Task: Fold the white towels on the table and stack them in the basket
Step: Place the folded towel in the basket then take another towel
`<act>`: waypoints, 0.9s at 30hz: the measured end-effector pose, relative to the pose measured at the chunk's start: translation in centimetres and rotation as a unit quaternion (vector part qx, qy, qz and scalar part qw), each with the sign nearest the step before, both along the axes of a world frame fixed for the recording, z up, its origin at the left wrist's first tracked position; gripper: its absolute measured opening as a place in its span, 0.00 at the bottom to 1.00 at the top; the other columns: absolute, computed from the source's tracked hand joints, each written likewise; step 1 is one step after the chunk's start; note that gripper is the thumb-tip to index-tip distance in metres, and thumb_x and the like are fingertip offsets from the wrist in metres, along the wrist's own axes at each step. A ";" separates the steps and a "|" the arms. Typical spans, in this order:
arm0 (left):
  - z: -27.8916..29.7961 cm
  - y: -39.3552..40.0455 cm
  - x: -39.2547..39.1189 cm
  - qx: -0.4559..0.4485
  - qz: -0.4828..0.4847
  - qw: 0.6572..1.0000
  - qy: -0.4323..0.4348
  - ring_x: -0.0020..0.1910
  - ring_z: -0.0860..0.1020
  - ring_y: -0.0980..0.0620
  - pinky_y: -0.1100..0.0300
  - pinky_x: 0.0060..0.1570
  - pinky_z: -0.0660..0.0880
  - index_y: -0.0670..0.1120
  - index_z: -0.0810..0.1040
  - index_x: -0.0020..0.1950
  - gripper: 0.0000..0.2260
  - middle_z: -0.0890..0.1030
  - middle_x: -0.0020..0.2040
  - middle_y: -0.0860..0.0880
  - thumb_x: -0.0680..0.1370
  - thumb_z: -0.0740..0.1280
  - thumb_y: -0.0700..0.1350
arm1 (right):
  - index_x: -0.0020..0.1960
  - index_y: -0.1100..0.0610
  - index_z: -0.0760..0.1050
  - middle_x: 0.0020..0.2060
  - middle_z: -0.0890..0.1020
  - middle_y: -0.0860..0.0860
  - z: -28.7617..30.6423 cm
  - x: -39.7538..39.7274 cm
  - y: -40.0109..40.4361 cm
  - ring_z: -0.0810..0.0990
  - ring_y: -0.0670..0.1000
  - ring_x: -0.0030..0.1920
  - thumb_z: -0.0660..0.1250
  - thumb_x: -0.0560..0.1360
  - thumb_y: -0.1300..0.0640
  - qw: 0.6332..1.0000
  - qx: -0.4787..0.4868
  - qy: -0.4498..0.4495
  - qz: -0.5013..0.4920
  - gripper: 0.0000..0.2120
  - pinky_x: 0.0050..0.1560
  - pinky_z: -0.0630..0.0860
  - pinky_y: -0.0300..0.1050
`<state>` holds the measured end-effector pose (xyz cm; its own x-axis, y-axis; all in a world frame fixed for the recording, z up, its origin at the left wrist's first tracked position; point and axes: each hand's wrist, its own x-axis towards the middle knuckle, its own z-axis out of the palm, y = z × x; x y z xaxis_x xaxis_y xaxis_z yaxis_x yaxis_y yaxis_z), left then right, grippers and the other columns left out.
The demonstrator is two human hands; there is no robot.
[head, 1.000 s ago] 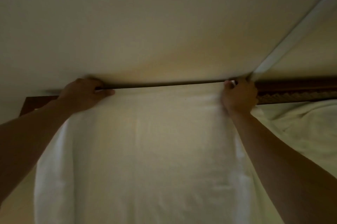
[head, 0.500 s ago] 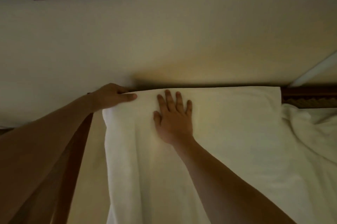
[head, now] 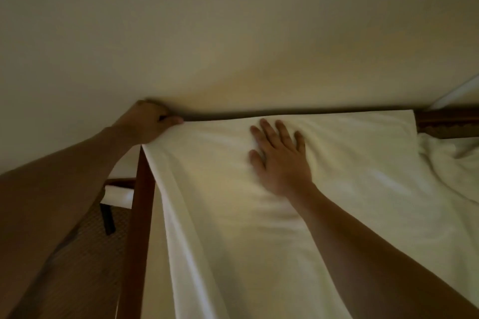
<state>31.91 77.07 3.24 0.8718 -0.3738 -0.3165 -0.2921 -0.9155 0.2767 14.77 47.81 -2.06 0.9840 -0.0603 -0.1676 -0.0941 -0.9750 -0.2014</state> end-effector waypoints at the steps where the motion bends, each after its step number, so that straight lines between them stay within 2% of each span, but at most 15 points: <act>1: -0.8 0.1 -0.2 0.000 0.011 1.000 -0.023 0.56 0.79 0.43 0.53 0.56 0.75 0.48 0.86 0.57 0.29 0.84 0.56 0.43 0.79 0.58 0.70 | 0.83 0.41 0.44 0.83 0.45 0.42 0.0 0.1 0.0 0.41 0.51 0.82 0.43 0.82 0.36 1.000 -0.003 -0.003 -0.001 0.30 0.79 0.42 0.62; 2: -1.4 0.2 -0.4 -0.004 0.026 0.999 -0.042 0.56 0.79 0.41 0.51 0.57 0.76 0.48 0.85 0.58 0.27 0.84 0.56 0.42 0.80 0.59 0.67 | 0.83 0.41 0.45 0.83 0.46 0.42 0.0 0.1 0.1 0.42 0.51 0.82 0.43 0.82 0.36 1.000 -0.006 -0.006 -0.003 0.30 0.79 0.42 0.63; 4: -2.2 0.1 -0.9 -0.008 0.063 0.997 -0.055 0.53 0.79 0.39 0.49 0.54 0.77 0.46 0.83 0.55 0.27 0.83 0.53 0.42 0.80 0.60 0.68 | 0.82 0.41 0.47 0.83 0.47 0.42 -0.1 0.2 0.2 0.44 0.52 0.82 0.44 0.82 0.36 1.000 -0.011 -0.014 -0.008 0.30 0.79 0.44 0.63; 6: -2.3 0.0 -1.7 -0.026 0.114 0.992 -0.052 0.54 0.79 0.38 0.48 0.54 0.77 0.45 0.80 0.57 0.27 0.82 0.54 0.41 0.79 0.61 0.68 | 0.82 0.42 0.49 0.83 0.49 0.43 -0.2 0.1 0.3 0.46 0.52 0.82 0.45 0.82 0.37 1.000 -0.016 -0.016 -0.015 0.30 0.79 0.45 0.64; 8: -2.1 -0.1 -3.5 -0.075 0.165 0.982 -0.053 0.62 0.76 0.37 0.44 0.60 0.75 0.45 0.74 0.67 0.28 0.77 0.63 0.40 0.78 0.65 0.66 | 0.82 0.43 0.49 0.83 0.49 0.44 -0.3 0.2 0.3 0.45 0.53 0.82 0.46 0.82 0.37 1.000 -0.018 -0.005 -0.020 0.30 0.78 0.45 0.65; 10: -1.2 -0.3 -7.6 -0.123 0.198 0.967 -0.101 0.67 0.71 0.37 0.43 0.65 0.72 0.48 0.67 0.74 0.29 0.69 0.71 0.41 0.78 0.68 0.60 | 0.83 0.43 0.48 0.83 0.47 0.45 -0.2 0.7 0.3 0.43 0.54 0.82 0.47 0.82 0.37 1.000 -0.016 0.017 -0.019 0.31 0.78 0.43 0.66; 11: -0.7 -0.6 -10.6 -0.144 0.206 0.958 -0.137 0.66 0.71 0.38 0.44 0.64 0.73 0.48 0.67 0.74 0.27 0.69 0.71 0.42 0.79 0.69 0.57 | 0.83 0.43 0.47 0.83 0.45 0.46 0.1 0.9 0.4 0.42 0.54 0.82 0.47 0.83 0.38 0.999 -0.013 0.031 -0.020 0.30 0.78 0.42 0.68; 13: 0.9 -1.6 -17.6 -0.184 0.210 0.947 -0.159 0.59 0.75 0.44 0.49 0.56 0.75 0.49 0.70 0.70 0.22 0.74 0.64 0.45 0.79 0.68 0.53 | 0.83 0.46 0.49 0.83 0.44 0.49 0.7 0.5 1.3 0.41 0.56 0.82 0.49 0.84 0.41 0.999 -0.005 0.024 -0.031 0.29 0.77 0.40 0.71; 14: 1.6 -2.3 -21.5 -0.196 0.211 0.949 -0.127 0.54 0.76 0.48 0.52 0.52 0.75 0.50 0.70 0.68 0.19 0.76 0.58 0.48 0.80 0.68 0.54 | 0.83 0.47 0.51 0.83 0.45 0.50 1.1 -0.5 1.9 0.42 0.57 0.82 0.51 0.84 0.44 0.999 0.002 -0.008 -0.038 0.28 0.77 0.41 0.71; 16: 2.4 -3.6 -29.0 -0.175 0.214 0.961 -0.008 0.48 0.77 0.55 0.53 0.49 0.78 0.54 0.68 0.65 0.17 0.77 0.50 0.53 0.80 0.67 0.58 | 0.81 0.50 0.58 0.83 0.49 0.52 1.9 -4.4 3.5 0.45 0.57 0.82 0.55 0.84 0.49 0.995 0.038 -0.086 -0.041 0.26 0.77 0.43 0.71; 18: 2.6 -4.7 -35.2 -0.137 0.229 0.960 0.090 0.47 0.79 0.55 0.54 0.48 0.79 0.57 0.64 0.63 0.18 0.77 0.49 0.55 0.79 0.66 0.63 | 0.77 0.50 0.64 0.83 0.53 0.51 2.3 -10.4 5.0 0.46 0.56 0.82 0.57 0.82 0.52 0.990 0.076 -0.121 -0.015 0.24 0.76 0.44 0.70; 20: 2.3 -5.5 -40.0 -0.110 0.246 0.953 0.139 0.48 0.79 0.54 0.57 0.46 0.77 0.57 0.60 0.61 0.22 0.75 0.51 0.56 0.78 0.66 0.66 | 0.75 0.51 0.67 0.82 0.55 0.51 2.0 -17.7 5.8 0.48 0.56 0.82 0.57 0.80 0.53 0.989 0.091 -0.116 0.006 0.23 0.76 0.45 0.70; 22: 1.9 -6.1 -43.2 -0.089 0.254 0.953 0.140 0.48 0.76 0.54 0.57 0.45 0.75 0.55 0.58 0.63 0.25 0.71 0.52 0.56 0.77 0.66 0.66 | 0.74 0.51 0.68 0.82 0.57 0.52 1.1 -24.7 6.0 0.49 0.57 0.82 0.58 0.79 0.52 0.991 0.090 -0.100 0.022 0.24 0.76 0.47 0.72; 24: 1.3 -6.4 -45.0 -0.076 0.255 0.958 0.107 0.47 0.74 0.53 0.57 0.44 0.73 0.51 0.59 0.66 0.26 0.69 0.53 0.55 0.78 0.66 0.62 | 0.76 0.51 0.68 0.82 0.58 0.54 -0.2 -30.0 5.9 0.52 0.60 0.82 0.58 0.79 0.49 0.994 0.055 -0.076 0.053 0.25 0.75 0.53 0.75; 27: 1.1 -6.4 -45.8 -0.096 0.274 0.953 0.087 0.42 0.75 0.54 0.58 0.38 0.72 0.48 0.65 0.58 0.14 0.73 0.49 0.52 0.80 0.65 0.52 | 0.81 0.48 0.58 0.83 0.54 0.53 -1.2 -33.6 5.6 0.48 0.60 0.82 0.53 0.83 0.42 0.997 0.013 -0.024 0.070 0.28 0.76 0.49 0.73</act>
